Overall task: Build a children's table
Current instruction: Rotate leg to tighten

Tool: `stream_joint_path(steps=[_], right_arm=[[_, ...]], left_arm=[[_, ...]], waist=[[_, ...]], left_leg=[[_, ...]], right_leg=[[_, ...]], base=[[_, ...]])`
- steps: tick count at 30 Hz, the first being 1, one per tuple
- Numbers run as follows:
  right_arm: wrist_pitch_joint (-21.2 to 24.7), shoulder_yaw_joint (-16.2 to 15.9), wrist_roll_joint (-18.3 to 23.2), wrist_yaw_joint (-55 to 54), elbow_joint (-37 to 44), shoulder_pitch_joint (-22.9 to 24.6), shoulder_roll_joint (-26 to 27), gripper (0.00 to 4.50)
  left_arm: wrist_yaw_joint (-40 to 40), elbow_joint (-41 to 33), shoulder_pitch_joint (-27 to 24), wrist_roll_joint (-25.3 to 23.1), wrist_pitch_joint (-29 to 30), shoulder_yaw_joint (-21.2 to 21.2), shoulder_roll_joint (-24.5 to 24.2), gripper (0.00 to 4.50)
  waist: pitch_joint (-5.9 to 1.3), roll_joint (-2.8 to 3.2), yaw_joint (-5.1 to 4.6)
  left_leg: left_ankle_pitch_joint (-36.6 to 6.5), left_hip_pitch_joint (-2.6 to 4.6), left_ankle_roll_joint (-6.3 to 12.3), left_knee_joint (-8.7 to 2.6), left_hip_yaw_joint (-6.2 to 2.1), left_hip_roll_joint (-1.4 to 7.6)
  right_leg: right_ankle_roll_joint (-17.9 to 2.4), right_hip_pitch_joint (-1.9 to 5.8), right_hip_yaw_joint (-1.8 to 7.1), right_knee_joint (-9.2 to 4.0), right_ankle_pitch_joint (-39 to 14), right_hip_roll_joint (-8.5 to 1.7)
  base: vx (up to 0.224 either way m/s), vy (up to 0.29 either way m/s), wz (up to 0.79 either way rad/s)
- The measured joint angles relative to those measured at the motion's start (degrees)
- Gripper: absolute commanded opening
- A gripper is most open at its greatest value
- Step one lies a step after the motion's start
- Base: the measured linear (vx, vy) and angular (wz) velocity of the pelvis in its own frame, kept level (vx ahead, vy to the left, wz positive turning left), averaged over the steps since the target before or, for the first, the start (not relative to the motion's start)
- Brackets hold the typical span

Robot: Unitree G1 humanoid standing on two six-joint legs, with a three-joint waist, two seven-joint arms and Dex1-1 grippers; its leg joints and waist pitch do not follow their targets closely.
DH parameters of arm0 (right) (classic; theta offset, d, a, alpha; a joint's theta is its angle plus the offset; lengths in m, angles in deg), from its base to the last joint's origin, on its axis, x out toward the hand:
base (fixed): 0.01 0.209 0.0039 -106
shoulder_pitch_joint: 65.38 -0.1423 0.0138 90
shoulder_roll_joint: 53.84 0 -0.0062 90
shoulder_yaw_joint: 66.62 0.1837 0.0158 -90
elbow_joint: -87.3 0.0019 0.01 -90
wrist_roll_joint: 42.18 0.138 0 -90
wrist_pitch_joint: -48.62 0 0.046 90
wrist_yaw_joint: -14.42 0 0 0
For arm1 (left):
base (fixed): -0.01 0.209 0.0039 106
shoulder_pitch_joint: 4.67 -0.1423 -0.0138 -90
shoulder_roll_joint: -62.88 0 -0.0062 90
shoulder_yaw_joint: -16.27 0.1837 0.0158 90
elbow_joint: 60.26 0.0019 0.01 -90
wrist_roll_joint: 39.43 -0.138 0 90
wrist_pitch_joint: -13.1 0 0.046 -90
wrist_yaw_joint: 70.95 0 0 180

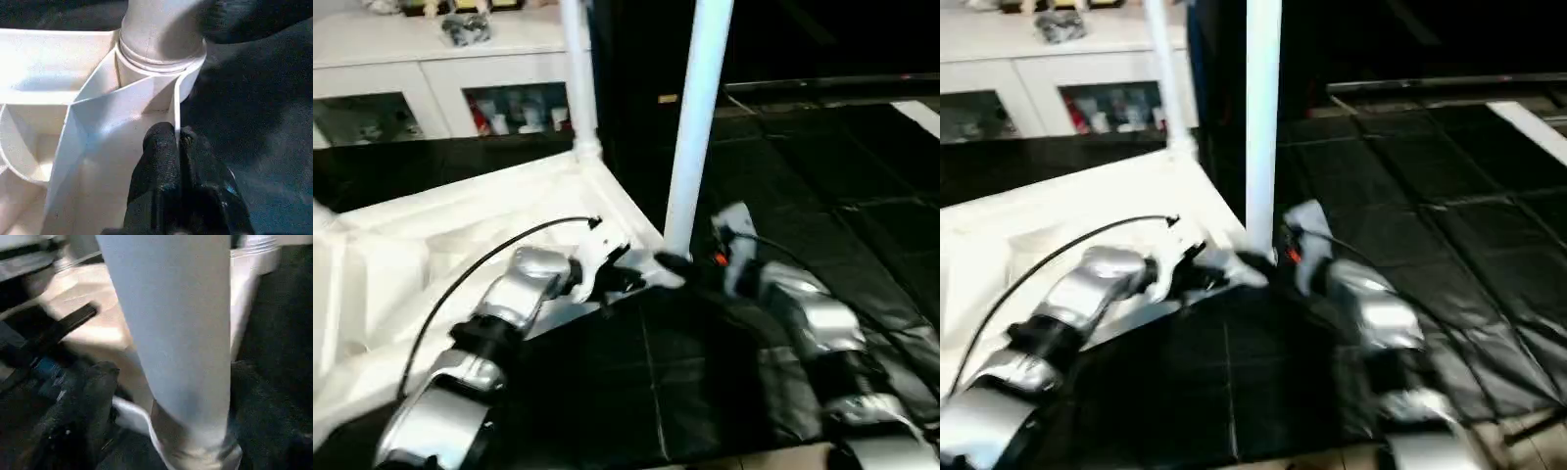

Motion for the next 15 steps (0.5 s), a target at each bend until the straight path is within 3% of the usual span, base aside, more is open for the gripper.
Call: stream_joint_path(steps=[5,9,15], right_arm=[[0.4,-3.1,1.4,11.1,2.1,1.5,-6.2,4.44],[0.5,-5.2,1.8,18.9,2.2,1.5,-9.6,4.44],[-2.6,-7.7,1.9,27.7,1.4,1.5,-12.7,4.44]], left_arm=[[7.1,-1.3,-1.4,0.8,-3.7,1.7,-3.2,0.0],[12.0,-2.3,-1.8,1.1,-5.8,3.5,-4.8,0.0],[17.0,-4.2,-2.9,1.3,-7.7,5.0,-7.1,0.0]], waist=[[0.03,0.03,1.75],[0.03,0.03,3.06],[0.04,0.01,3.57]], left_leg=[[0.0,-0.06,-0.04,0.04,0.08,0.05],[0.0,0.01,-0.07,0.22,0.47,0.21],[0.0,0.05,-0.06,0.33,1.41,0.73]], right_leg=[[0.0,-0.06,0.03,0.06,0.0,-0.02],[0.0,-0.06,0.28,0.1,0.0,-0.03],[0.0,-0.05,0.82,0.14,-0.1,-0.03]], base=[[0.0,0.0,0.0],[0.0,0.0,0.0],[0.0,0.0,0.0]])
